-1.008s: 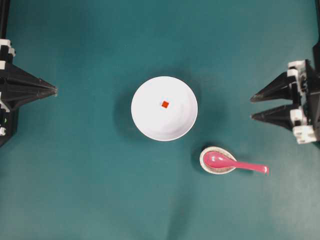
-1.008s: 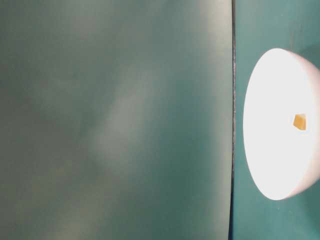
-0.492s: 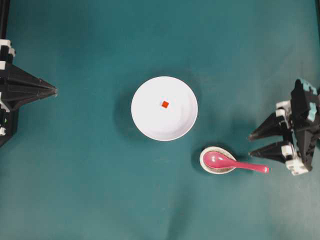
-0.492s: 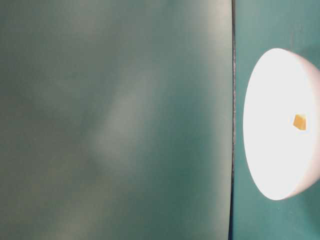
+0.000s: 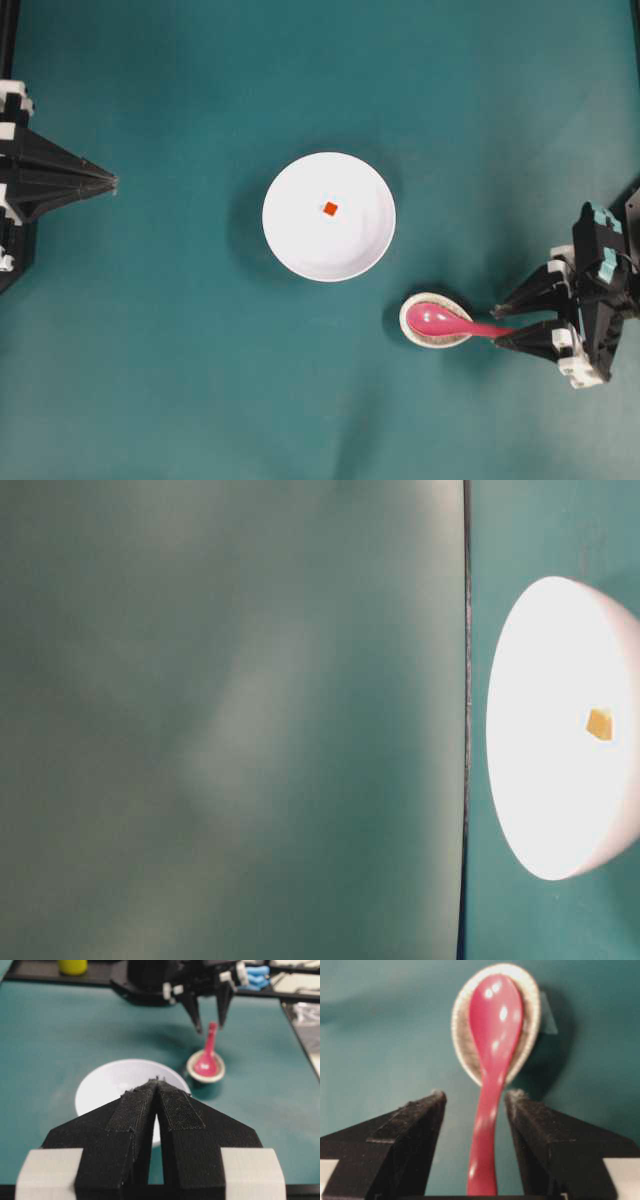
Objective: Grip the spoon and scoop the red block from the bowl with right arm.
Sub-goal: 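Close the right gripper on the pink spoon's handle end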
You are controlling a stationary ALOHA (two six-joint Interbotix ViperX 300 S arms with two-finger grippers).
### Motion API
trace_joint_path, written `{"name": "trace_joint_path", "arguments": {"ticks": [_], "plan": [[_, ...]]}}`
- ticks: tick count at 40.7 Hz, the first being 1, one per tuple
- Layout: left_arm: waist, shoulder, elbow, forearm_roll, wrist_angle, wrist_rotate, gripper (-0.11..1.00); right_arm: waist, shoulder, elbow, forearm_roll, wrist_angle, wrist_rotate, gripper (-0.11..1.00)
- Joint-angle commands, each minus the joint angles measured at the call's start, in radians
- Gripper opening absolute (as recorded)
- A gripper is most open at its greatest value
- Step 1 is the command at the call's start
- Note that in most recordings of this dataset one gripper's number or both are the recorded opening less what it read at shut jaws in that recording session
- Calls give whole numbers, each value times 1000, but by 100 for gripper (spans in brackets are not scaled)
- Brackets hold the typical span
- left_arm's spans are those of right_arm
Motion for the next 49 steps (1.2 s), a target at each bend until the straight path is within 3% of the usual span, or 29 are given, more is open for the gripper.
{"name": "trace_joint_path", "arguments": {"ticks": [1,7,17,35,49], "plan": [[0,8,-25,2,-2,0,0,38,15,-8,63,-43,-2,57],[0,8,-25,2,-2,0,0,87,49,-12,126,-69,-5,57],[0,8,-23,2,-3,0,0,133,110,-35,179,-74,-5,57],[0,11,-15,2,2,0,0,160,166,-18,189,-120,-6,57],[0,11,-15,2,21,0,0,160,158,8,189,-146,-63,56]]}}
